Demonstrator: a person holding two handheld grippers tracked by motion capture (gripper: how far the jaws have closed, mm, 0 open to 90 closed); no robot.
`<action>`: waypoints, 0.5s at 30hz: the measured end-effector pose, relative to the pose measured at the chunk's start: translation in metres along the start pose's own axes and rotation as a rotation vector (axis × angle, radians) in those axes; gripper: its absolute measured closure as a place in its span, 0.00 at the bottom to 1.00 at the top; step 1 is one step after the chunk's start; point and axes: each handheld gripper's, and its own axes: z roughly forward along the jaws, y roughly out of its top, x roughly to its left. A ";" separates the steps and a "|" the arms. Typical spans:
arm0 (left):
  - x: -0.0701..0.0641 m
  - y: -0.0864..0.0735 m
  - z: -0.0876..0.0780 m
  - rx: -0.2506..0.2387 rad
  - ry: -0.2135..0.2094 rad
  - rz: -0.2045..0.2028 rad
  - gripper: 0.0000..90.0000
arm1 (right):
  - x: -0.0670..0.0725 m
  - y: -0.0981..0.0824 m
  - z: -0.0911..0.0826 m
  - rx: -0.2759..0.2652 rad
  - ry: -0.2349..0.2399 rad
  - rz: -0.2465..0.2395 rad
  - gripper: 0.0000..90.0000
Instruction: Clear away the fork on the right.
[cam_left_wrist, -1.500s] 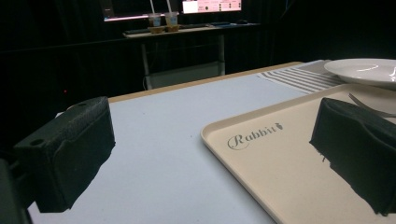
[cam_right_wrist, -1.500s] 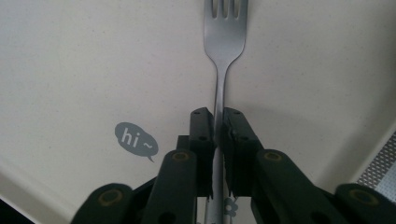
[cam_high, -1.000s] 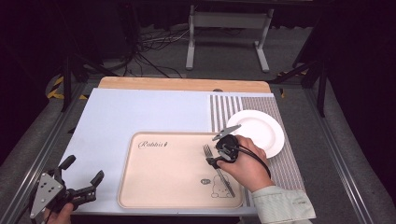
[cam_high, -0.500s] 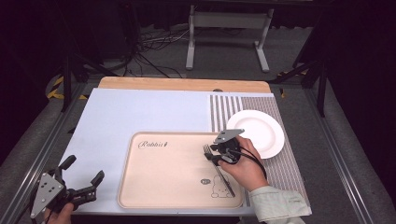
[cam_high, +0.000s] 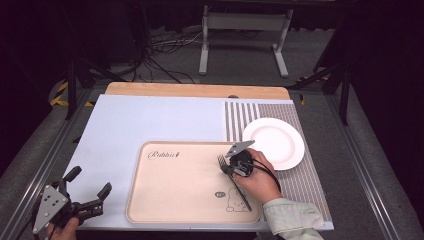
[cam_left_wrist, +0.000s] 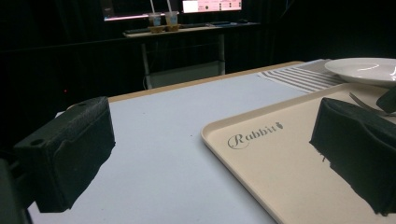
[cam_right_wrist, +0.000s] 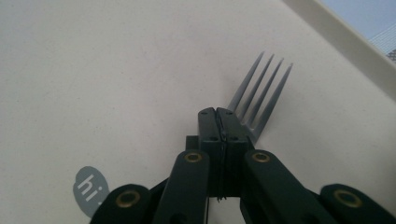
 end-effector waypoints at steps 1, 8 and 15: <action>0.000 0.000 0.000 0.001 0.000 0.000 0.00 | 0.000 0.000 0.001 0.002 0.006 0.000 1.00; 0.000 0.000 0.000 0.000 0.001 0.000 0.00 | 0.003 0.000 0.005 0.019 0.006 -0.007 1.00; 0.000 0.000 0.000 0.000 0.002 0.000 0.00 | -0.001 -0.001 0.003 0.029 -0.019 -0.005 1.00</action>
